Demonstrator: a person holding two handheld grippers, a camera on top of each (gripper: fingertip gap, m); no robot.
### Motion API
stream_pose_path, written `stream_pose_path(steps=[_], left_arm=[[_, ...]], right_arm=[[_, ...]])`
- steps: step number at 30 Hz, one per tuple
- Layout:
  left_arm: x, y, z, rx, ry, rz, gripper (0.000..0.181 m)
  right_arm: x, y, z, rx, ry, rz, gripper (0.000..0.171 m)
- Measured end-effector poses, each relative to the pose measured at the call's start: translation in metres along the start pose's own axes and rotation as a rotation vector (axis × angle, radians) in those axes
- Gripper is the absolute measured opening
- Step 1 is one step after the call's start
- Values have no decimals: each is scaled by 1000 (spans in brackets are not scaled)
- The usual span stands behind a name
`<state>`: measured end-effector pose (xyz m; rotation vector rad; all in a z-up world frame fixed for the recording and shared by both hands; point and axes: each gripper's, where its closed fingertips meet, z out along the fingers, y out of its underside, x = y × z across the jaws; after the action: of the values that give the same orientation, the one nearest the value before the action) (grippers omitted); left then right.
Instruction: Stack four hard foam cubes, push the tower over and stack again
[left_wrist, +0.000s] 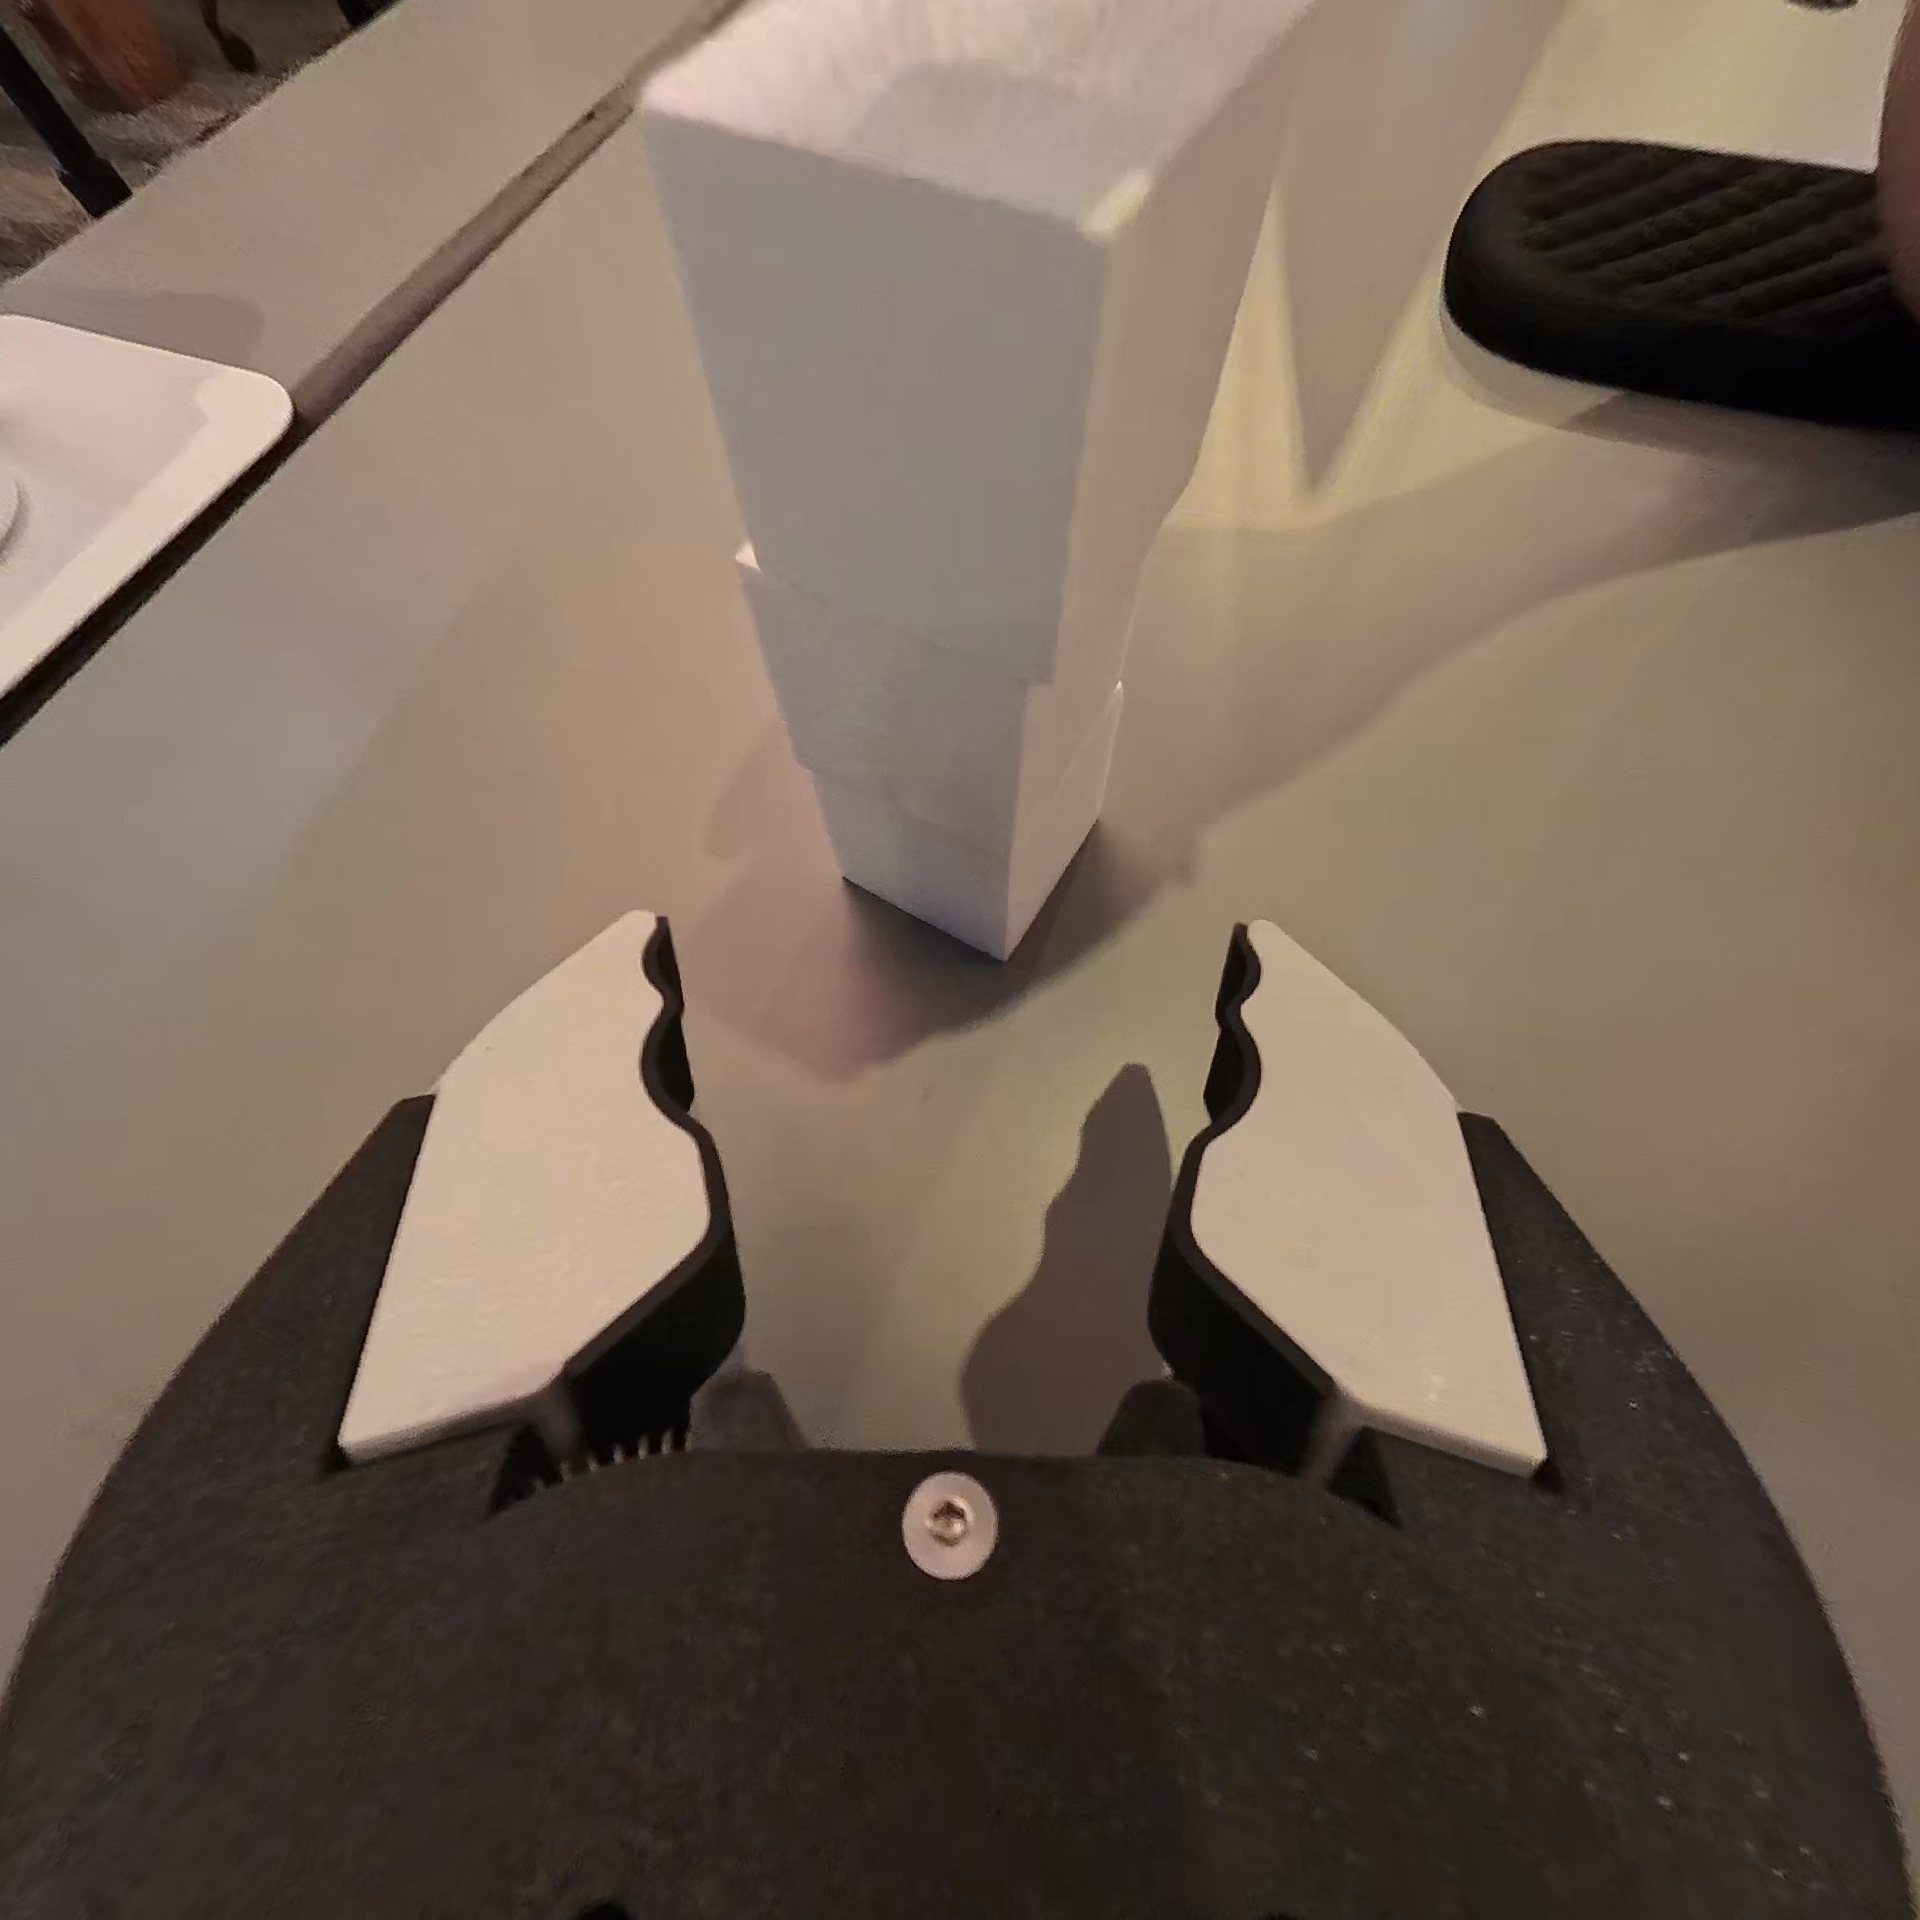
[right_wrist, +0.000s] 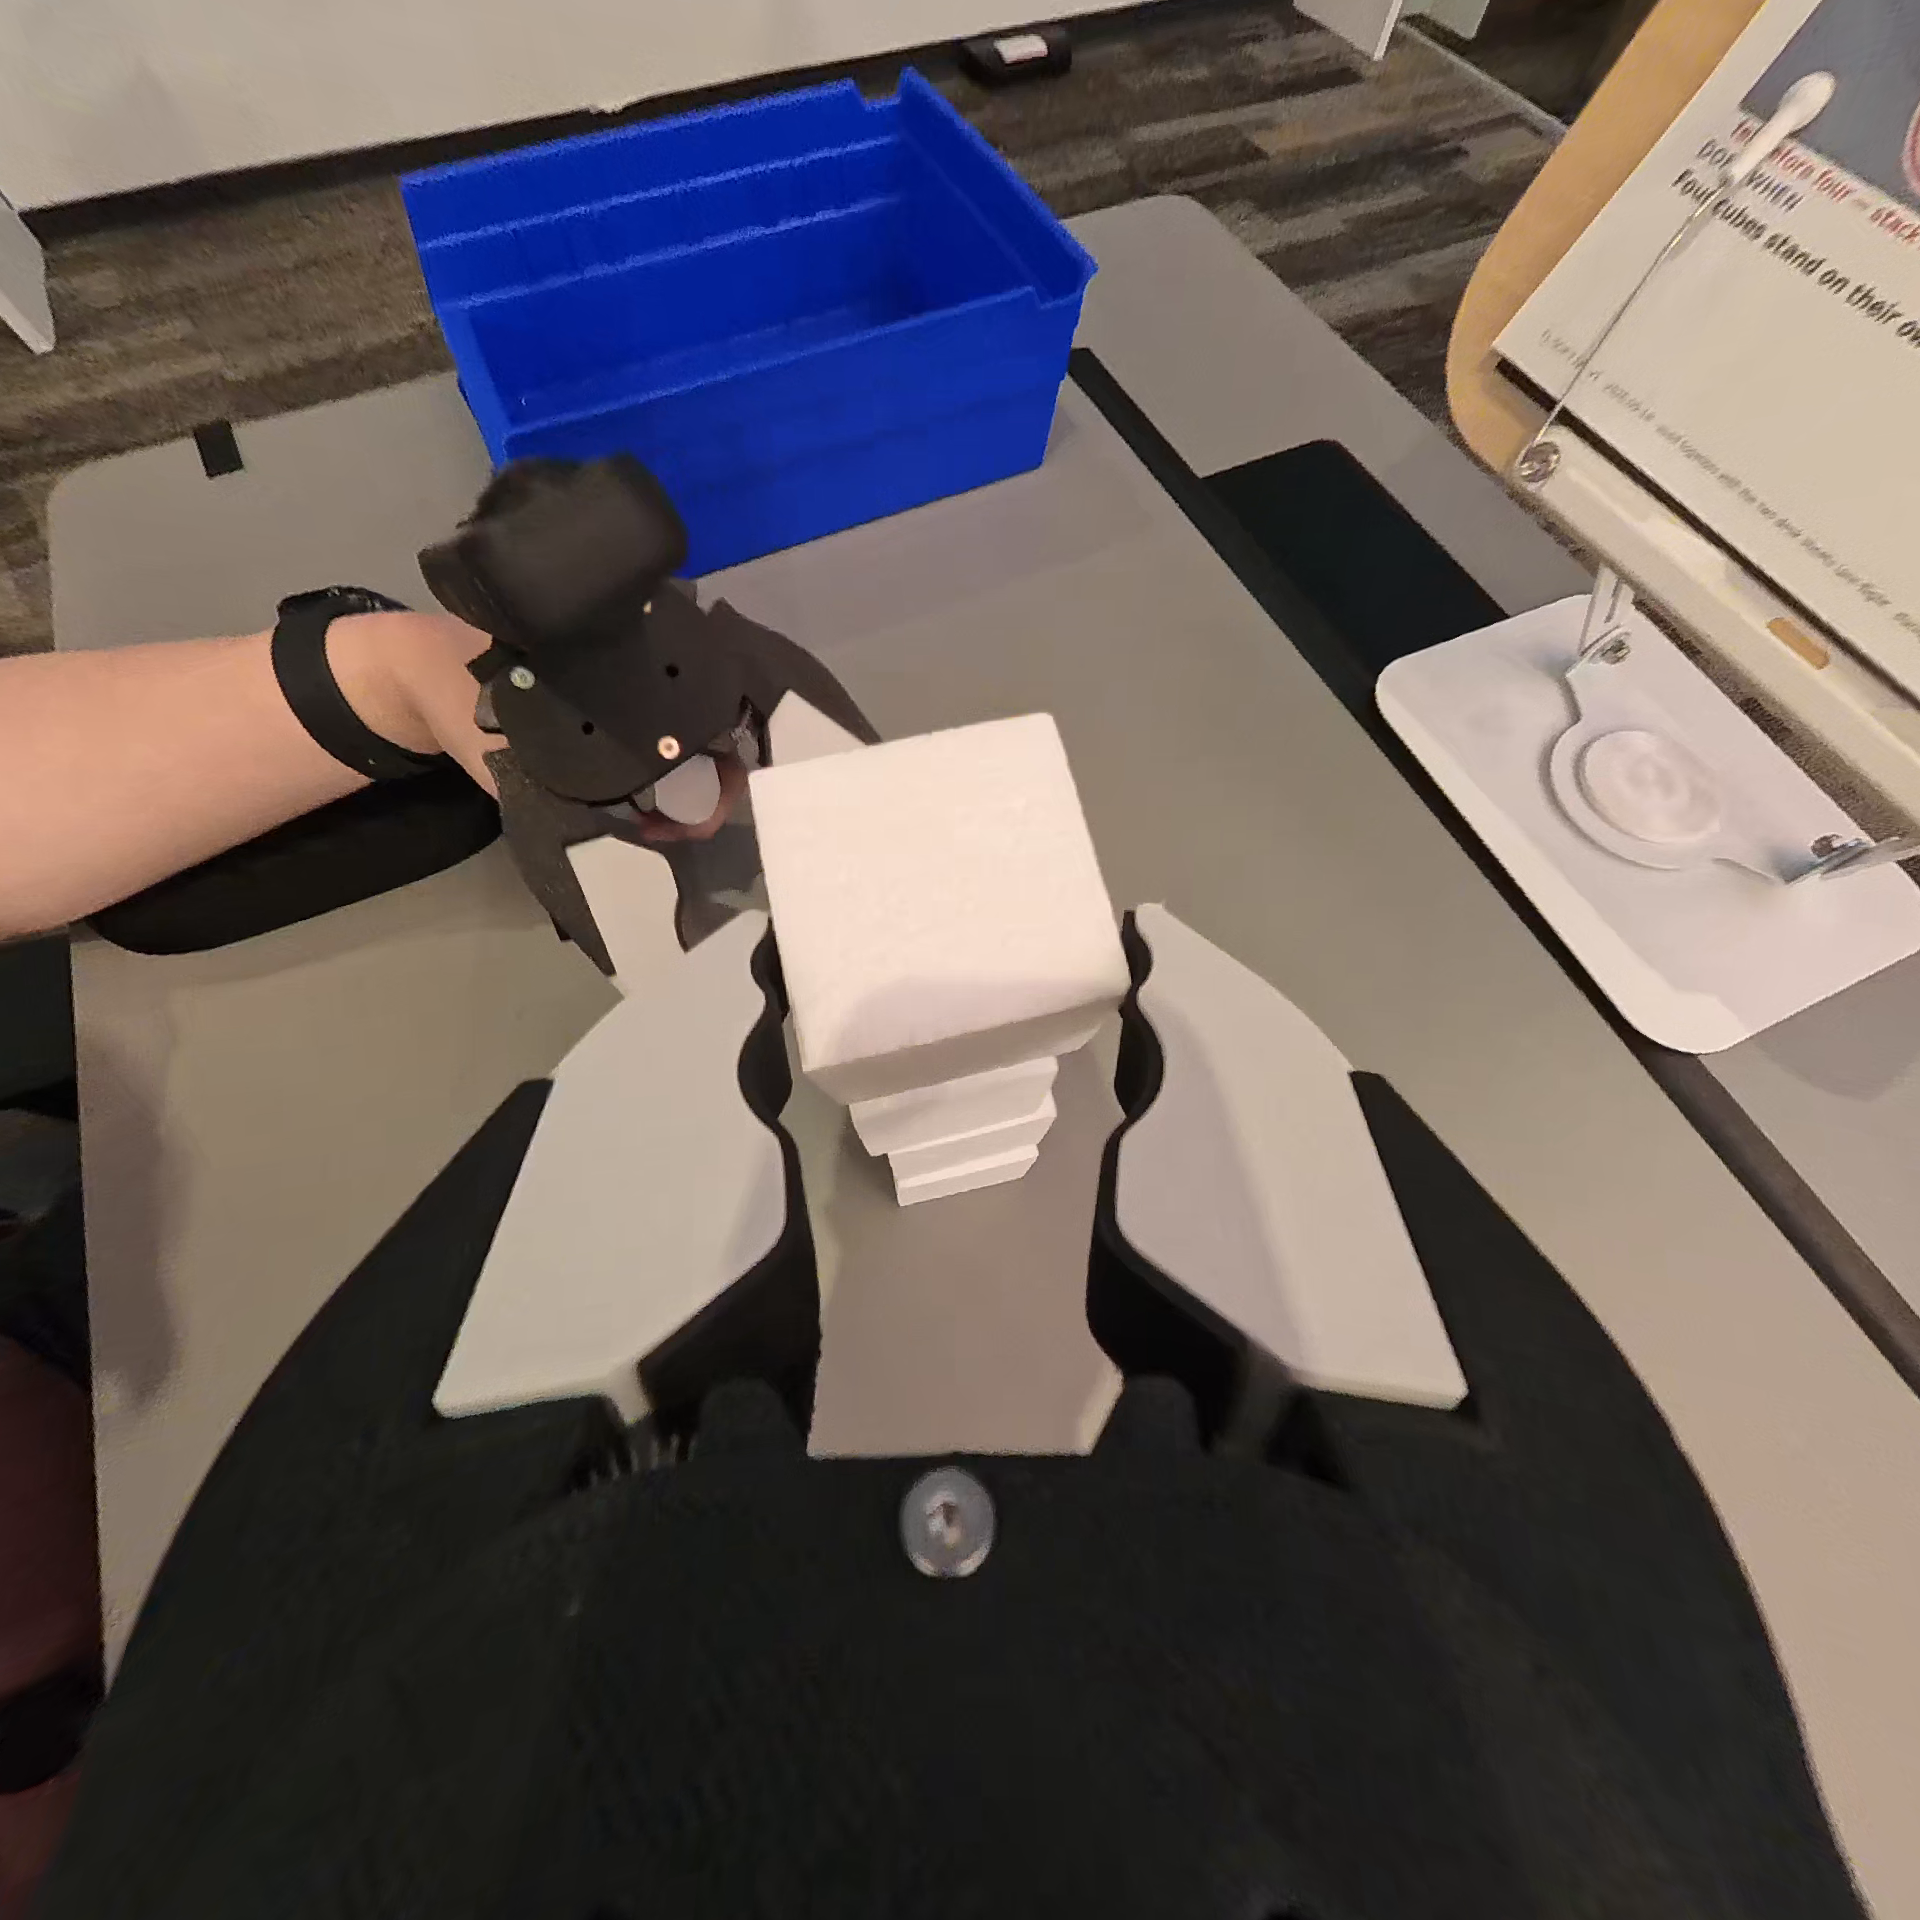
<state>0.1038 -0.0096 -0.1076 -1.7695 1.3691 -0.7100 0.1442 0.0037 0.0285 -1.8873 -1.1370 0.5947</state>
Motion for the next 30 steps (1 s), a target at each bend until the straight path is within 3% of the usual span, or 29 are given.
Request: stream_pose_path(steps=[10,17,19,22,24,27,30], left_arm=[[-4,7,-5,1,2,-29,97],[-10,11,-8,-16,-32,-13,91],[-20,19,-11,-41,-72,-19,78],[-35,29,-14,-72,-116,-91,42],[-44,32,-16,-77,-144,-146,0],[-53,35,-23,-123,-213,-254,0],[-63,44,-43,-233,-421,-298,0]], right_arm=[[-2,16,15,-64,0,-46,66],[3,0,-34,37,-4,-102,75],[20,5,-57,46,24,-100,75],[65,30,-92,8,110,-24,74],[104,52,-118,-8,208,59,72],[157,91,-161,-41,360,221,69],[189,126,-206,-45,484,329,68]])
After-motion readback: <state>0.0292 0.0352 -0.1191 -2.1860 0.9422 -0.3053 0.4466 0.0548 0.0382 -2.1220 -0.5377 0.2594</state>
